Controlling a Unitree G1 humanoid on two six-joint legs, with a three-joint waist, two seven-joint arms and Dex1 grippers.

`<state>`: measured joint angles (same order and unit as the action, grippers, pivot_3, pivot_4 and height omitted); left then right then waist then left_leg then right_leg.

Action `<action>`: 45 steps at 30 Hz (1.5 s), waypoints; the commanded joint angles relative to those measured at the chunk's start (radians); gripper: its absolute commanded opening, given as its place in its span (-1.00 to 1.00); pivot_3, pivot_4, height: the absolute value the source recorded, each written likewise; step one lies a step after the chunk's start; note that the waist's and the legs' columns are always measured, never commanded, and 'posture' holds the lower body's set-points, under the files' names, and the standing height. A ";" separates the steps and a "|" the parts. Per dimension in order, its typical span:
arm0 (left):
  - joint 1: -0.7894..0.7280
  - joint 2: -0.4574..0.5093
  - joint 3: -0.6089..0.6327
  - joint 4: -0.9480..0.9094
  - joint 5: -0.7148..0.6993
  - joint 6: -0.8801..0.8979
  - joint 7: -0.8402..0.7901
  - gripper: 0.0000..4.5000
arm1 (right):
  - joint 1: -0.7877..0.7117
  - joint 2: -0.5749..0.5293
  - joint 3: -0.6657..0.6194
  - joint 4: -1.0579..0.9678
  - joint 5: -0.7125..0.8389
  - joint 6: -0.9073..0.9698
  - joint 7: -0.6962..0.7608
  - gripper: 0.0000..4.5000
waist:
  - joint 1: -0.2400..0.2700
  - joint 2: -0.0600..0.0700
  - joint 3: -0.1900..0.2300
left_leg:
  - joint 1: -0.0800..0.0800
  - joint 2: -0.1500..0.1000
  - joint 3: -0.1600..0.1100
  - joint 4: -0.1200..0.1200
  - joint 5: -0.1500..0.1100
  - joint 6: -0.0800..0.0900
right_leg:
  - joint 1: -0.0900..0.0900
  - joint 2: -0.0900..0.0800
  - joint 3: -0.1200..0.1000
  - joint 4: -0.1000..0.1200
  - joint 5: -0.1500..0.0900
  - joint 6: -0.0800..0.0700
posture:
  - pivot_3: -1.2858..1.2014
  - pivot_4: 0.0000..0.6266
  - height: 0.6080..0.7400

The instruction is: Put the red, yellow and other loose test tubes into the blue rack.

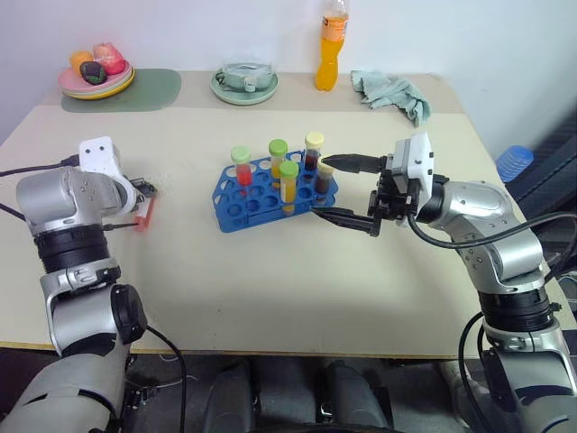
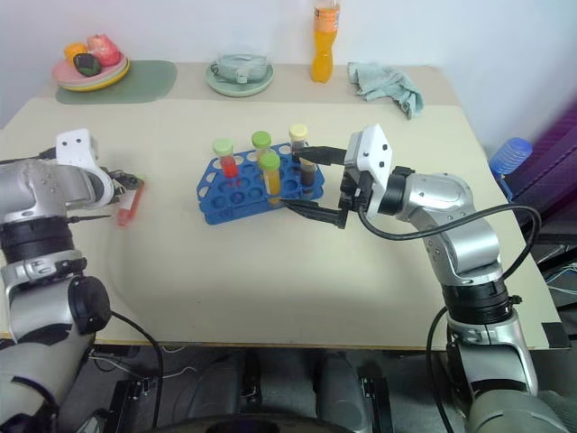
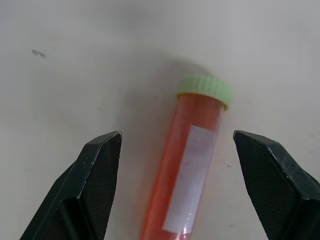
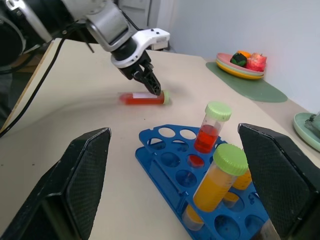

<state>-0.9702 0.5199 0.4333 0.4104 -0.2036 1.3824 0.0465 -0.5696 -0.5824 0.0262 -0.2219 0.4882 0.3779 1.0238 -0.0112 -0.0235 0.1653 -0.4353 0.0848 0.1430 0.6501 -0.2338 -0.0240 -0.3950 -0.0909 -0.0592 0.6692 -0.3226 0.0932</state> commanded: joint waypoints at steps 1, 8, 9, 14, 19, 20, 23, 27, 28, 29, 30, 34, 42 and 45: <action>-0.115 0.048 -0.015 0.140 0.016 -0.011 -0.016 0.63 | -0.028 -0.010 -0.014 -0.039 0.013 0.001 -0.003 0.85 | -0.001 -0.001 0.000 | 0.000 0.000 0.000 0.000 0.000 0.000 | 0.000 0.000 0.000 0.000 0.000 0.000 | 0.03 -0.52 1.00; -0.285 0.141 -0.232 0.486 0.065 -0.084 -0.204 0.63 | -0.042 -0.014 -0.007 -0.043 -0.023 -0.014 -0.020 0.85 | -0.002 -0.001 0.000 | -0.001 0.000 0.002 -0.001 0.000 0.000 | -0.002 0.000 0.000 0.001 0.000 0.000 | 0.03 -0.52 1.00; -0.295 0.144 -0.263 0.510 0.077 -0.092 -0.226 0.63 | -0.042 -0.013 -0.008 -0.046 -0.020 -0.008 -0.022 0.85 | -0.002 -0.001 0.000 | -0.001 0.000 0.003 -0.001 0.000 0.000 | -0.002 0.000 0.000 0.001 0.000 0.000 | 0.03 -0.52 1.00; -0.312 0.151 -0.370 0.610 0.126 -0.146 -0.314 0.63 | -0.027 -0.019 -0.014 -0.077 0.003 0.029 -0.026 0.85 | -0.003 -0.001 0.000 | -0.002 0.000 0.003 0.000 0.000 0.000 | -0.004 0.000 0.000 0.001 0.000 0.000 | 0.03 -0.52 1.00; -0.302 0.158 -0.427 0.707 0.174 -0.244 -0.378 0.02 | -0.021 -0.025 -0.020 -0.093 0.013 0.051 -0.033 0.88 | -0.003 -0.001 0.000 | -0.004 0.000 0.003 0.001 0.000 0.000 | -0.005 0.000 0.000 0.002 0.000 0.000 | 0.03 -0.52 1.00; -0.300 0.161 -0.434 0.717 0.181 -0.258 -0.387 -0.19 | -0.021 -0.028 -0.022 -0.097 0.018 0.062 -0.037 0.88 | -0.003 -0.001 0.000 | -0.004 0.000 0.003 0.001 0.000 0.000 | -0.005 0.000 0.000 0.002 0.000 0.000 | 0.03 -0.52 1.00; -0.298 0.168 -0.443 0.730 0.193 -0.290 -0.407 -0.65 | -0.018 -0.035 -0.025 -0.108 0.026 0.084 -0.045 0.88 | -0.005 -0.001 0.000 | -0.004 0.000 0.003 0.001 0.000 0.000 | -0.005 0.000 0.000 0.003 0.000 0.000 | 0.03 -0.52 1.00; -0.285 0.182 -0.449 0.724 0.195 -0.306 -0.445 -0.65 | -0.010 -0.041 -0.024 -0.117 0.032 0.094 -0.047 0.88 | -0.006 -0.001 0.000 | -0.004 0.000 0.003 0.002 0.000 0.000 | -0.006 0.000 0.000 0.003 0.000 0.000 | 0.03 -0.52 1.00; -0.278 0.194 -0.441 0.704 0.187 -0.295 -0.460 -0.65 | -0.008 -0.041 -0.024 -0.120 0.033 0.098 -0.048 0.88 | -0.006 -0.001 0.000 | -0.004 0.000 0.003 0.002 0.000 0.000 | -0.006 0.000 0.000 0.003 0.000 0.000 | 0.03 -0.52 1.00; -0.267 0.207 -0.431 0.675 0.177 -0.281 -0.476 -0.65 | -0.006 -0.041 -0.026 -0.123 0.035 0.102 -0.049 0.88 | -0.006 -0.001 0.000 | -0.004 0.000 0.003 0.002 0.000 0.000 | -0.006 0.000 0.000 0.003 0.000 0.000 | 0.03 -0.52 1.00; -0.236 0.229 -0.427 0.606 0.159 -0.257 -0.514 -0.65 | -0.003 -0.041 -0.029 -0.127 0.039 0.108 -0.052 0.88 | -0.008 -0.001 0.000 | -0.004 0.000 0.003 0.002 0.000 0.000 | -0.006 0.000 0.000 0.003 0.000 0.000 | 0.03 -0.52 1.00; 0.106 0.292 -0.309 0.065 0.099 -0.372 -0.548 -0.65 | 0.014 -0.048 -0.044 -0.142 0.049 0.122 -0.066 0.88 | -0.015 -0.001 0.000 | -0.006 0.001 0.003 0.001 0.000 0.000 | -0.011 0.000 0.003 0.007 0.000 0.000 | 0.03 -0.52 1.00; 0.561 0.143 -0.018 -0.441 -0.223 -0.885 -0.859 -0.65 | 0.115 -0.068 -0.072 -0.172 0.038 0.116 -0.101 0.88 | 0.014 -0.001 0.000 | -0.009 0.001 0.000 0.012 -0.001 0.002 | -0.008 -0.002 0.000 0.012 0.000 0.000 | 0.03 -0.52 1.00; 0.571 0.081 -0.068 -0.473 -0.257 -1.011 -0.922 -0.65 | 0.154 -0.078 -0.087 -0.192 0.036 0.113 -0.116 0.88 | 0.017 -0.001 0.000 | -0.008 0.001 0.000 0.015 -0.002 0.003 | -0.007 -0.002 0.000 0.012 0.000 0.000 | 0.03 -0.52 1.00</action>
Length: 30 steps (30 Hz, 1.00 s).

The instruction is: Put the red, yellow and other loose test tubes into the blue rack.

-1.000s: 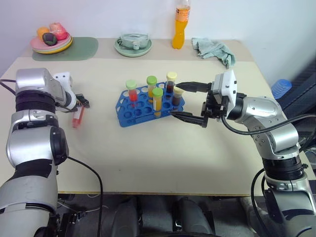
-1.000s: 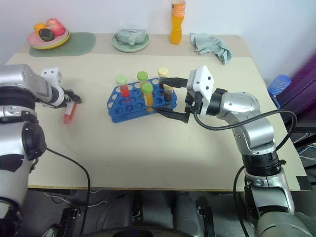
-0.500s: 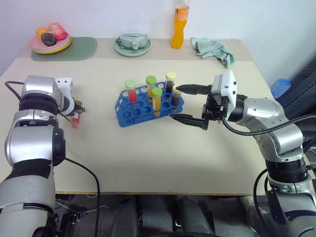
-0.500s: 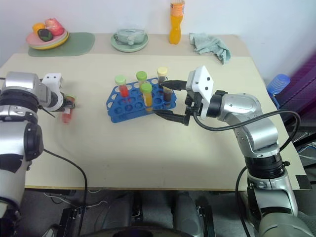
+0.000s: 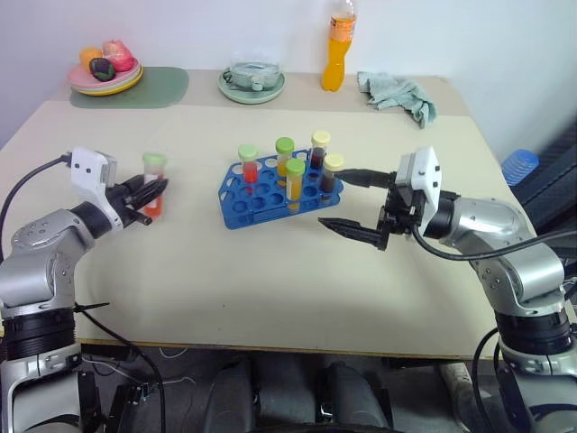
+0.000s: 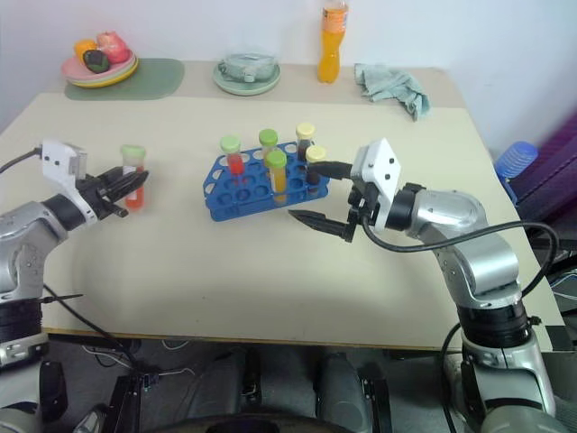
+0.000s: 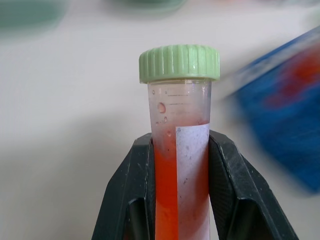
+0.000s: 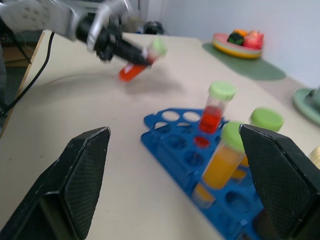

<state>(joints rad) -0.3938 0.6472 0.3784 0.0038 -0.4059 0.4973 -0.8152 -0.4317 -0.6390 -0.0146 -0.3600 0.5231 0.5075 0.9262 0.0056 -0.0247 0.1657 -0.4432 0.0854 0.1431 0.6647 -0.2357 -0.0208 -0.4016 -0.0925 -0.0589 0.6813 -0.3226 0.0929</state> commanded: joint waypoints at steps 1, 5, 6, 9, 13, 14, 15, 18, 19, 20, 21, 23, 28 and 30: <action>-0.013 -0.081 -0.022 -0.074 -0.075 -0.162 -0.069 -0.65 | 0.029 -0.024 -0.054 -0.063 0.002 -0.016 -0.028 0.88 | 0.001 0.001 -0.001 | 0.001 0.000 0.000 0.000 0.000 0.000 | 0.001 0.000 0.000 0.000 0.000 0.000 | 0.03 -0.52 1.00; -0.058 -0.144 -0.077 -0.035 -0.110 -0.234 -0.145 -0.65 | 0.062 -0.028 -0.068 -0.098 0.001 -0.010 -0.066 0.88 | 0.000 0.001 -0.001 | 0.001 0.000 -0.001 0.000 0.000 0.001 | 0.002 0.001 0.000 0.000 0.000 0.000 | 0.03 -0.52 1.00; -0.076 -0.160 -0.093 -0.017 -0.116 -0.252 -0.161 -0.65 | 0.072 -0.027 -0.073 -0.110 0.002 -0.007 -0.077 0.88 | 0.002 0.001 -0.001 | 0.001 0.000 -0.001 0.000 0.000 0.001 | 0.002 0.001 0.000 0.000 0.000 0.000 | 0.03 -0.52 1.00; -0.143 -0.201 -0.122 0.085 -0.116 -0.308 -0.200 -0.65 | 0.080 -0.020 -0.074 -0.151 0.006 0.017 -0.123 0.88 | 0.001 0.001 -0.001 | 0.001 0.000 -0.001 0.000 0.000 0.001 | 0.001 0.001 0.000 -0.001 0.000 0.000 | 0.03 -0.52 1.00; -0.229 -0.241 -0.138 0.265 -0.108 -0.389 -0.254 -0.65 | 0.081 -0.007 -0.062 -0.205 0.007 0.056 -0.193 0.88 | -0.001 0.001 -0.001 | 0.001 0.000 -0.001 0.000 0.000 0.001 | 0.001 0.002 0.000 -0.001 0.000 0.000 | 0.03 -0.52 1.00; -0.247 -0.245 -0.140 0.307 -0.108 -0.407 -0.277 -0.65 | 0.084 -0.005 -0.065 -0.223 0.011 0.069 -0.212 0.88 | -0.001 0.001 -0.001 | 0.001 0.000 -0.001 0.000 0.000 0.001 | 0.001 0.002 0.000 -0.001 0.000 0.000 | 0.03 -0.52 1.00; -0.261 -0.252 -0.141 0.342 -0.115 -0.414 -0.297 -0.65 | 0.095 -0.006 -0.073 -0.243 0.016 0.079 -0.227 0.88 | -0.001 0.001 -0.001 | 0.001 0.000 -0.001 0.000 0.000 0.001 | 0.001 0.002 0.000 -0.001 0.000 0.000 | 0.03 -0.52 1.00; -0.295 -0.260 -0.141 0.441 -0.118 -0.450 -0.345 -0.65 | 0.131 -0.006 -0.080 -0.283 0.007 0.085 -0.265 0.88 | 0.001 0.001 -0.001 | 0.000 0.000 -0.001 -0.001 -0.001 0.001 | 0.001 0.002 0.000 -0.002 0.000 0.000 | 0.03 -0.52 1.00; -0.307 -0.270 -0.139 0.479 -0.119 -0.473 -0.362 -0.65 | 0.147 -0.005 -0.080 -0.290 -0.010 0.072 -0.278 0.88 | 0.001 0.001 -0.001 | 0.000 0.000 -0.001 -0.001 -0.001 0.001 | 0.001 0.002 -0.001 -0.002 0.000 0.000 | 0.03 -0.52 1.00; -0.317 -0.275 -0.135 0.511 -0.121 -0.490 -0.377 -0.65 | 0.153 -0.002 -0.075 -0.294 -0.024 0.064 -0.291 0.88 | 0.002 0.001 -0.001 | 0.000 0.000 -0.001 -0.001 -0.001 0.001 | 0.001 0.002 -0.001 -0.002 0.000 0.000 | 0.03 -0.52 1.00; -0.330 -0.287 -0.131 0.550 -0.127 -0.499 -0.390 -0.65 | 0.164 0.002 -0.076 -0.297 -0.024 0.059 -0.300 0.88 | 0.001 0.001 -0.001 | 0.000 0.000 -0.001 -0.001 -0.001 0.001 | 0.001 0.002 -0.001 -0.003 0.000 0.000 | 0.03 -0.52 1.00; -0.354 -0.304 -0.136 0.630 -0.115 -0.539 -0.417 -0.65 | 0.179 0.011 -0.074 -0.302 -0.029 0.050 -0.315 0.88 | 0.003 0.000 -0.001 | 0.000 0.000 -0.001 -0.001 -0.001 0.001 | 0.001 0.002 -0.001 -0.003 0.000 0.000 | 0.03 -0.52 1.00; -0.402 -0.317 -0.156 0.722 -0.087 -0.587 -0.449 -0.65 | 0.197 0.020 -0.073 -0.298 -0.056 0.021 -0.337 0.88 | 0.001 0.000 -0.001 | 0.000 0.000 -0.002 -0.001 -0.001 0.001 | 0.001 0.002 -0.001 -0.003 0.000 0.000 | 0.03 -0.52 1.00; -0.415 -0.321 -0.170 0.755 -0.065 -0.616 -0.460 -0.65 | 0.209 0.016 -0.068 -0.292 -0.075 0.001 -0.339 0.88 | 0.001 0.000 -0.001 | 0.000 0.000 -0.002 -0.001 -0.001 0.001 | 0.001 0.002 -0.001 -0.003 0.000 0.000 | 0.03 -0.52 1.00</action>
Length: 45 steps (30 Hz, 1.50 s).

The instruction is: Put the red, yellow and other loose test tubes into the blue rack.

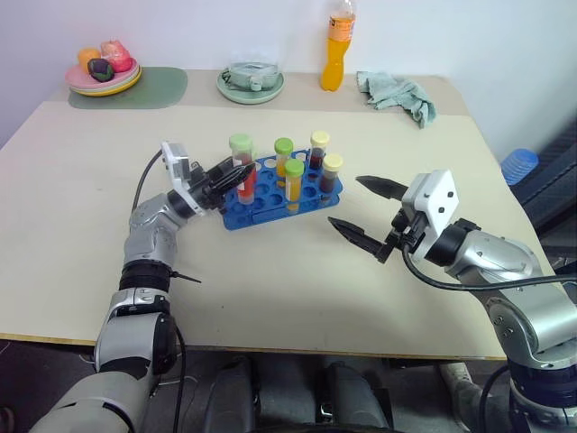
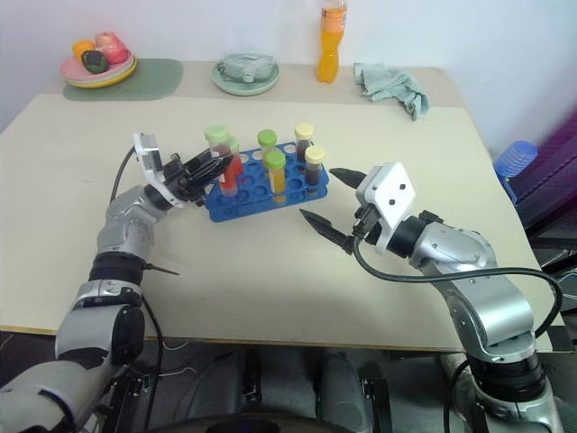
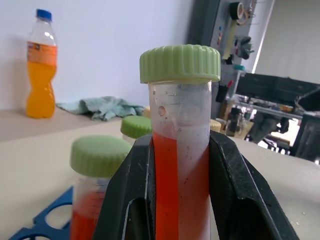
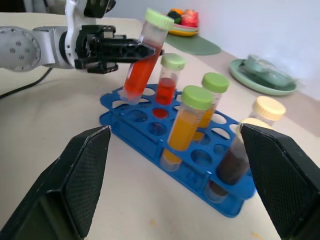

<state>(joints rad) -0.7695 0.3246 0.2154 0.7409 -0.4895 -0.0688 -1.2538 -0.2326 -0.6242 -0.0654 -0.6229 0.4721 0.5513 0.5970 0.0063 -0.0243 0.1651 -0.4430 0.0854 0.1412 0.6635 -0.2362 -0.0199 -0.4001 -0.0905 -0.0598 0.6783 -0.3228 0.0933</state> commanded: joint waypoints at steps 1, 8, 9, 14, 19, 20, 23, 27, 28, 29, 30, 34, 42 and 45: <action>-0.046 -0.001 -0.011 0.034 0.027 -0.063 -0.026 -0.65 | 0.012 0.001 -0.013 -0.026 -0.032 -0.049 -0.010 0.88 | 0.000 0.000 0.000 | 0.000 0.000 0.000 0.000 0.000 0.000 | 0.000 0.000 0.000 0.000 0.000 0.000 | 0.03 -0.52 1.00; -0.082 -0.032 -0.032 0.117 0.074 -0.133 -0.055 -0.65 | -0.012 0.014 0.006 -0.012 -0.047 -0.062 -0.008 0.88 | 0.000 0.000 0.000 | 0.000 0.000 0.000 0.000 0.000 0.000 | 0.000 0.000 0.000 0.000 0.000 0.000 | 0.03 -0.52 1.00; -0.080 -0.034 -0.035 0.115 0.076 -0.136 -0.062 -0.65 | -0.017 0.014 0.008 -0.009 -0.047 -0.061 -0.006 0.88 | -0.002 0.000 0.000 | 0.000 0.000 0.000 0.000 0.000 0.000 | 0.000 0.000 0.000 0.000 0.000 0.000 | 0.03 -0.52 1.00; -0.055 -0.029 -0.047 0.093 0.080 -0.136 -0.090 -0.65 | -0.028 0.022 0.011 -0.006 -0.047 -0.057 -0.006 0.88 | -0.002 0.000 0.000 | 0.000 0.000 0.000 0.000 0.000 0.000 | 0.000 0.000 0.000 0.000 0.000 0.000 | 0.03 -0.52 1.00; -0.061 -0.012 -0.044 0.127 0.113 -0.180 -0.056 -0.65 | -0.011 0.025 0.008 -0.010 -0.050 -0.063 -0.004 0.88 | -0.002 0.000 0.000 | 0.000 0.000 0.000 0.000 0.000 0.000 | 0.000 0.000 0.000 0.000 0.000 0.000 | 0.03 -0.52 1.00; -0.064 -0.010 -0.042 0.132 0.115 -0.184 -0.051 -0.65 | -0.009 0.026 0.008 -0.009 -0.051 -0.064 -0.004 0.88 | -0.002 0.000 0.000 | 0.000 0.000 0.000 0.000 0.000 0.000 | 0.000 0.000 0.000 0.000 0.000 0.000 | 0.03 -0.52 1.00; -0.073 -0.003 -0.038 0.143 0.124 -0.195 -0.028 -0.65 | -0.008 0.028 0.009 -0.006 -0.054 -0.070 -0.003 0.88 | -0.003 0.000 0.000 | 0.000 0.000 0.000 0.000 0.000 0.000 | 0.000 0.000 0.000 0.000 0.000 0.000 | 0.03 -0.52 1.00; -0.076 -0.004 -0.041 0.153 0.129 -0.205 -0.024 -0.65 | -0.011 0.029 0.010 0.001 -0.056 -0.077 0.000 0.88 | -0.008 0.000 0.000 | 0.000 0.000 -0.001 0.000 0.000 0.000 | 0.000 0.000 0.000 0.000 0.000 0.000 | 0.03 -0.52 1.00; -0.076 -0.006 -0.042 0.156 0.131 -0.208 -0.023 -0.65 | -0.012 0.029 0.010 0.002 -0.056 -0.079 0.001 0.88 | -0.011 0.000 0.000 | 0.000 0.000 -0.001 0.000 0.000 0.000 | 0.000 0.000 0.000 0.000 0.000 0.000 | 0.03 -0.52 1.00; -0.077 -0.010 -0.044 0.161 0.134 -0.214 -0.023 -0.65 | -0.013 0.028 0.010 0.005 -0.057 -0.082 0.002 0.88 | -0.014 0.000 0.000 | 0.000 0.000 -0.001 0.000 0.000 0.000 | 0.000 0.000 0.000 0.000 0.000 0.000 | 0.03 -0.52 1.00; -0.076 -0.015 -0.047 0.164 0.137 -0.220 -0.023 -0.65 | -0.012 0.027 0.009 0.006 -0.056 -0.084 0.002 0.88 | -0.017 0.000 0.000 | 0.000 0.000 -0.001 0.000 0.000 0.000 | 0.000 0.000 0.000 0.000 0.000 0.000 | 0.03 -0.52 1.00; -0.067 -0.033 -0.056 0.164 0.149 -0.239 -0.022 -0.65 | -0.011 0.026 0.009 0.007 -0.058 -0.087 0.002 0.88 | -0.016 0.000 0.000 | 0.000 0.000 -0.001 0.000 0.000 0.000 | 0.001 0.000 0.000 0.000 0.000 0.000 | 0.03 -0.52 1.00; -0.031 -0.040 -0.052 0.162 0.151 -0.263 -0.041 -0.65 | -0.004 0.023 0.004 -0.002 -0.058 -0.081 -0.004 0.88 | -0.016 0.000 0.000 | 0.000 0.000 -0.001 0.000 0.000 0.000 | 0.001 0.000 0.000 0.000 0.000 0.000 | 0.03 -0.52 1.00; -0.016 -0.036 -0.050 0.160 0.147 -0.259 -0.052 -0.65 | -0.001 0.024 0.005 -0.007 -0.057 -0.079 -0.006 0.88 | -0.017 0.000 0.000 | 0.000 0.000 -0.001 0.000 0.000 0.000 | 0.001 0.000 0.000 0.000 0.000 0.000 | 0.03 -0.52 1.00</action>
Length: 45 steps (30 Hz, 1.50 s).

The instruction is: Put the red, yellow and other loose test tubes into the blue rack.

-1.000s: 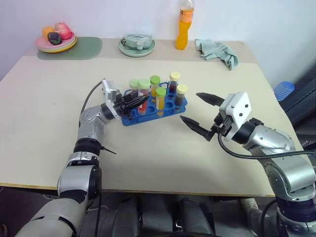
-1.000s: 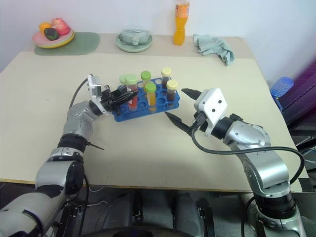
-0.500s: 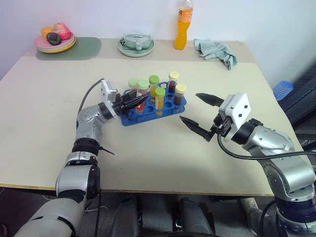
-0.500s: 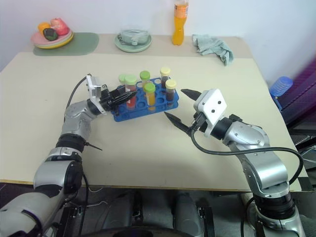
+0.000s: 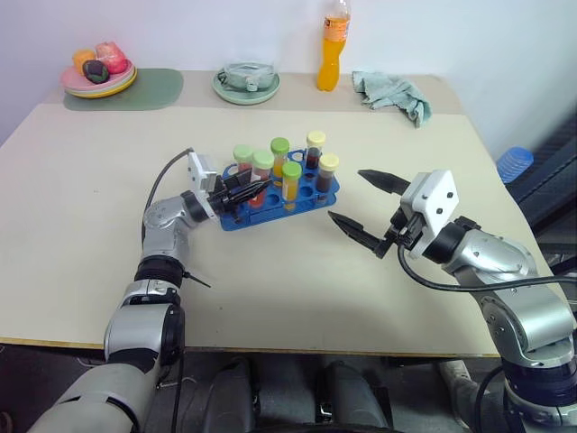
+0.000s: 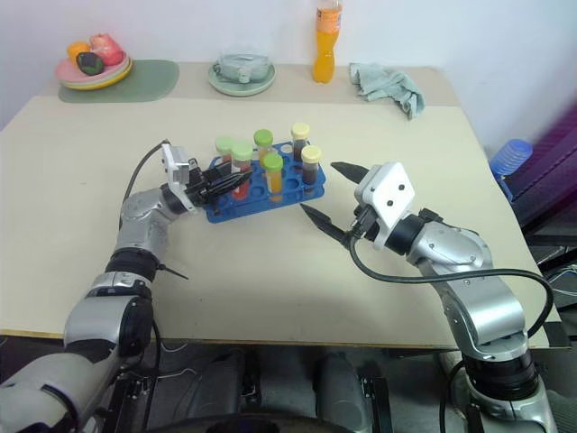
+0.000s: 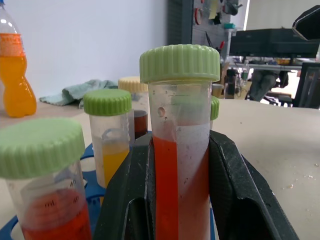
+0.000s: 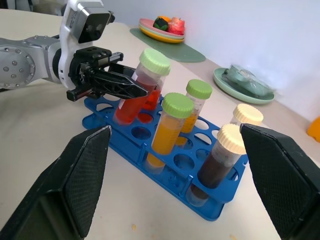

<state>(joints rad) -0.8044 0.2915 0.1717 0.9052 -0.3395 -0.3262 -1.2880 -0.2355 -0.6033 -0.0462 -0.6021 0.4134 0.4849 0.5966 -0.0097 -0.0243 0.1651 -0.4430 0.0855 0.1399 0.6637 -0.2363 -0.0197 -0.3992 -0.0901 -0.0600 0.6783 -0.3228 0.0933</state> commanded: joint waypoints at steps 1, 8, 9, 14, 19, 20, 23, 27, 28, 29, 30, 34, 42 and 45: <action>0.021 -0.002 -0.006 -0.004 -0.005 0.002 -0.021 -0.65 | 0.002 0.003 -0.014 -0.028 0.001 -0.013 -0.006 0.88 | -0.001 0.000 0.000 | 0.000 0.000 0.000 0.000 0.000 0.000 | 0.000 0.000 0.000 0.000 0.000 0.000 | 0.03 -0.52 1.00; 0.072 0.004 -0.016 -0.101 -0.049 0.097 -0.065 -0.43 | -0.007 -0.001 -0.017 -0.021 0.000 -0.016 -0.002 0.88 | -0.003 0.000 0.000 | 0.000 0.000 0.000 0.000 0.000 0.000 | 0.000 0.000 0.000 0.000 0.000 0.000 | 0.03 -0.52 1.00; 0.078 0.001 -0.016 -0.117 -0.050 0.097 -0.056 -0.20 | -0.009 -0.001 -0.016 -0.018 0.000 -0.017 -0.001 0.88 | -0.003 0.000 0.000 | 0.000 0.000 0.000 0.000 0.000 0.000 | 0.000 0.000 0.000 0.000 0.000 0.000 | 0.03 -0.52 1.00; 0.123 0.000 -0.015 -0.212 -0.071 0.145 -0.045 -0.20 | -0.012 0.001 -0.015 -0.007 -0.003 -0.026 0.007 0.88 | -0.003 0.000 0.000 | 0.000 0.000 0.000 0.000 0.000 0.000 | 0.000 0.000 0.000 0.000 0.000 0.000 | 0.03 -0.52 1.00; 0.182 0.013 -0.020 -0.324 -0.072 0.206 -0.005 -0.20 | 0.003 -0.009 -0.039 0.020 0.007 -0.048 0.036 0.88 | -0.003 0.000 0.000 | 0.000 0.000 0.000 0.000 0.000 0.000 | 0.000 0.000 0.000 0.000 0.000 0.000 | 0.03 -0.52 1.00; 0.193 0.019 -0.024 -0.339 -0.062 0.216 0.014 -0.20 | 0.006 -0.012 -0.039 0.028 0.006 -0.052 0.044 0.88 | -0.003 0.000 0.000 | 0.000 0.000 0.000 0.000 0.000 0.000 | 0.000 0.000 0.000 0.000 0.000 0.000 | 0.03 -0.52 1.00; 0.228 0.023 -0.036 -0.392 -0.060 0.235 0.042 -0.20 | 0.013 -0.014 -0.049 0.046 0.014 -0.061 0.064 0.88 | -0.002 0.000 0.000 | 0.000 0.000 -0.001 0.000 0.000 0.000 | 0.000 0.000 0.000 0.000 0.000 0.000 | 0.03 -0.52 1.00; 0.251 0.019 -0.041 -0.434 -0.077 0.264 0.057 -0.20 | 0.009 -0.015 -0.043 0.063 0.015 -0.066 0.082 0.88 | -0.003 0.000 0.000 | 0.000 0.000 -0.001 0.000 0.000 0.000 | 0.000 0.000 0.000 0.000 0.000 0.000 | 0.03 -0.52 1.00; 0.253 0.019 -0.041 -0.442 -0.084 0.277 0.060 -0.20 | 0.007 -0.014 -0.042 0.065 0.015 -0.066 0.086 0.88 | -0.002 0.000 0.000 | 0.000 0.000 -0.001 0.000 0.000 0.000 | 0.000 0.000 0.000 0.000 0.000 0.000 | 0.03 -0.52 1.00; 0.251 0.019 -0.039 -0.446 -0.093 0.288 0.061 -0.20 | 0.003 -0.012 -0.039 0.066 0.014 -0.064 0.086 0.88 | -0.002 0.000 0.000 | 0.000 0.000 -0.001 0.000 0.000 0.000 | 0.000 0.000 0.000 0.000 0.000 0.000 | 0.03 -0.52 1.00; 0.248 0.020 -0.040 -0.447 -0.092 0.293 0.066 -0.20 | -0.001 -0.011 -0.038 0.068 0.015 -0.063 0.087 0.88 | -0.002 0.000 0.000 | 0.000 0.000 0.000 0.000 0.000 0.000 | 0.000 0.000 0.000 0.000 0.000 0.000 | 0.03 -0.52 1.00; 0.236 0.017 -0.044 -0.451 -0.091 0.306 0.083 0.36 | -0.009 -0.011 -0.035 0.068 0.014 -0.059 0.090 0.88 | -0.002 0.000 0.000 | 0.000 0.000 -0.001 0.000 0.000 0.000 | 0.000 0.000 0.000 0.000 0.000 0.000 | 0.03 -0.52 1.00; 0.225 -0.015 -0.055 -0.466 -0.039 0.251 0.200 0.98 | -0.019 -0.021 -0.044 0.075 0.008 -0.057 0.098 0.88 | -0.001 0.000 0.000 | 0.000 0.000 -0.001 0.000 0.000 0.000 | 0.000 0.000 0.000 0.000 0.000 0.000 | 0.03 -0.52 1.00; 0.247 -0.006 -0.070 -0.503 -0.033 0.252 0.198 0.98 | -0.016 -0.023 -0.048 0.074 0.008 -0.058 0.100 0.88 | -0.002 0.000 0.000 | 0.000 0.000 -0.001 0.000 0.000 0.000 | 0.000 0.000 0.000 0.000 0.000 0.000 | 0.03 -0.52 1.00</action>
<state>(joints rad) -0.5572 0.2750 0.1083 0.4509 -0.3781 -0.0564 -1.0951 -0.2387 -0.6113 -0.0632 -0.5143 0.4145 0.4403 0.6944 -0.0115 -0.0243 0.1650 -0.4429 0.0855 0.1394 0.6636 -0.2363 -0.0197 -0.3991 -0.0902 -0.0599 0.6781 -0.3228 0.0933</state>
